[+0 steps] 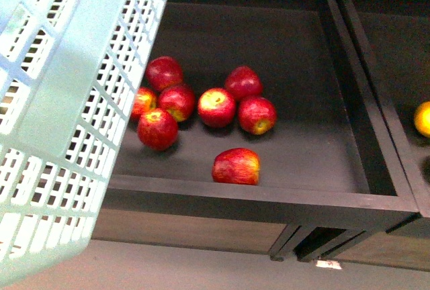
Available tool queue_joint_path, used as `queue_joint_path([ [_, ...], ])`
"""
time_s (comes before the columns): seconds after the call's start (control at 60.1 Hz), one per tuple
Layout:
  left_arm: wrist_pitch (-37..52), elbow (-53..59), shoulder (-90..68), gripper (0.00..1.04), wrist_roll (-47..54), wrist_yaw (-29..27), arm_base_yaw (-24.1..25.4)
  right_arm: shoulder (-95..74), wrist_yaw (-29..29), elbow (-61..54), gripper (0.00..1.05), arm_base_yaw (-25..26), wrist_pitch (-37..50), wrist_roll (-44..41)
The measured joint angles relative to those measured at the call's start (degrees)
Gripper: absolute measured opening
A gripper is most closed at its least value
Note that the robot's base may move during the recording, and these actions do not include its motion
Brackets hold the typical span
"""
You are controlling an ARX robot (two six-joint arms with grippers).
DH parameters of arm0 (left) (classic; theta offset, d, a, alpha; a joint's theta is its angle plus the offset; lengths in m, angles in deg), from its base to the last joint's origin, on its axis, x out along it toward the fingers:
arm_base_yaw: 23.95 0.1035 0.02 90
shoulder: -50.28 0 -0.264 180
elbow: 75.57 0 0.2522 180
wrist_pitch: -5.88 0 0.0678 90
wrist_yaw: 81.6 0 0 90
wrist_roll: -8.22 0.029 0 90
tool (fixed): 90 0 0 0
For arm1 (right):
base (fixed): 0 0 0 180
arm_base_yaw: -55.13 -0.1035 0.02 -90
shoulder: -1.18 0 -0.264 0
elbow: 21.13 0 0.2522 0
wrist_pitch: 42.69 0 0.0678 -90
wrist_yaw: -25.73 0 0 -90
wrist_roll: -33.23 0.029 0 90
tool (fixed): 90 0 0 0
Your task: Pick lemon and mango into basket
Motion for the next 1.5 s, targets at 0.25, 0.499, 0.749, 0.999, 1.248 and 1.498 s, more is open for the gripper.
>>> queue_joint_path([
  [0.25, -1.95, -5.18, -6.71, 0.28, 25.64, 1.38, -0.20, 0.00, -0.37, 0.00, 0.96, 0.00, -0.02, -0.02],
  [0.499, 6.51, -14.05, -21.92, 0.28, 31.01, 2.38, -1.68, 0.00, -0.44, 0.00, 0.96, 0.00, -0.02, -0.02],
  [0.749, 3.96, -26.25, -36.89, 0.28, 30.80, 10.25, -10.64, 0.00, -0.44, 0.00, 0.96, 0.00, 0.00, -0.02],
  [0.999, 0.37, -32.28, -43.25, 0.28, 31.10, 13.29, -20.92, 0.00, -0.44, 0.00, 0.96, 0.00, -0.02, 0.00],
  [1.248, -0.31, -32.57, -43.60, 0.28, 32.81, 13.55, -27.43, 0.00, -0.44, 0.00, 0.96, 0.00, -0.02, -0.02],
  [1.498, -0.31, -32.57, -43.60, 0.28, 33.35, 13.38, -27.78, 0.00, -0.44, 0.00, 0.96, 0.00, -0.02, -0.02],
])
